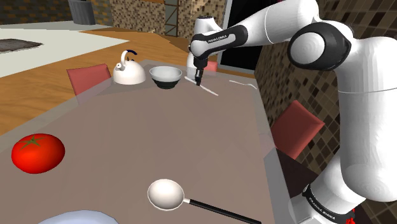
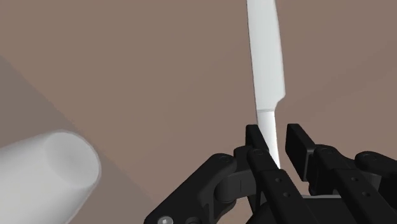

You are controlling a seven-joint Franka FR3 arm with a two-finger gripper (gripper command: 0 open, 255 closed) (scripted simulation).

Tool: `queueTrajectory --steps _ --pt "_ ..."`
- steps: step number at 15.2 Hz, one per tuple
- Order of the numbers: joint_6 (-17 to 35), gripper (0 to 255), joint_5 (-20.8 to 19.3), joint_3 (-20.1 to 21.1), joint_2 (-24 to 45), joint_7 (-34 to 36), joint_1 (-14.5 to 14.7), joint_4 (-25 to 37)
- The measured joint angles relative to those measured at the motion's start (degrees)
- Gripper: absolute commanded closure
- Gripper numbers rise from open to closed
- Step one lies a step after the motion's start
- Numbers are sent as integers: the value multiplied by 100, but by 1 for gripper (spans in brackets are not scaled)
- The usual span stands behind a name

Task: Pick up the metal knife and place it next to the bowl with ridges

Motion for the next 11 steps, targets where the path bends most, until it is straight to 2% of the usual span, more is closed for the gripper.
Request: queueTrajectory --steps 11 --pt "560 255 -20 -1 249 88 0 -317"
